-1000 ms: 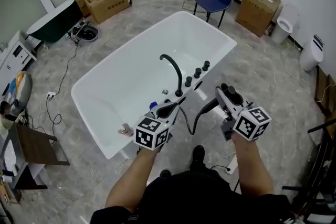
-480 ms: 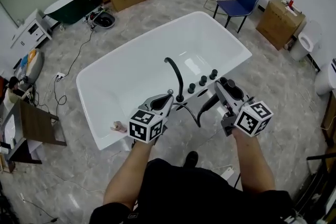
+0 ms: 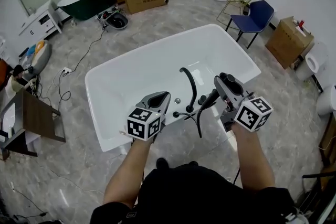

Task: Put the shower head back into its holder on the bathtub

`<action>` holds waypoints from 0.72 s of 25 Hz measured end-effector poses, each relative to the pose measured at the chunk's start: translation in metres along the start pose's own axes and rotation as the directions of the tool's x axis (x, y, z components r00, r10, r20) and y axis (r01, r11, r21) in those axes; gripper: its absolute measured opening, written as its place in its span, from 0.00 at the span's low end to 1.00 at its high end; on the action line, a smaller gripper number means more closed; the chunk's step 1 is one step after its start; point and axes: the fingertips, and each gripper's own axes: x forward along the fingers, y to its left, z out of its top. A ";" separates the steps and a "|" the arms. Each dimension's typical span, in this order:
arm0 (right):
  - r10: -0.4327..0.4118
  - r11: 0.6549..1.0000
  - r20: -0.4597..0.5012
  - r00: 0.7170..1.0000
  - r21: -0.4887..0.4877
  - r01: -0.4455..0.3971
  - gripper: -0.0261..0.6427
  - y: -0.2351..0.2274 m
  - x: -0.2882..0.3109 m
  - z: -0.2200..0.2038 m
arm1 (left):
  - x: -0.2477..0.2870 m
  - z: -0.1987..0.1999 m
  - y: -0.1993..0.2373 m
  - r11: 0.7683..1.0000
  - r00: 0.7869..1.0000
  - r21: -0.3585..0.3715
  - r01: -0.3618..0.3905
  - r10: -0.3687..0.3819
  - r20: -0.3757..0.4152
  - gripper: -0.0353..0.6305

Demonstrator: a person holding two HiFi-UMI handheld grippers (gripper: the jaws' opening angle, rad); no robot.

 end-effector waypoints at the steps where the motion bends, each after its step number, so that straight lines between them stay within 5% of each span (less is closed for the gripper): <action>1: 0.001 1.000 -0.001 1.000 -0.007 -0.001 0.23 0.003 0.008 0.002 | -0.003 0.001 0.006 1.000 1.000 -0.005 0.000 0.000 0.004 0.08; 10: 0.005 0.999 0.006 1.000 -0.053 -0.004 0.23 0.038 0.063 0.007 | -0.033 0.000 0.058 1.000 1.000 -0.015 0.002 -0.002 0.019 0.08; 18: -0.005 0.999 0.006 1.000 -0.045 0.005 0.23 0.024 0.083 0.014 | -0.025 0.009 0.075 1.000 1.000 -0.016 0.001 -0.001 0.016 0.08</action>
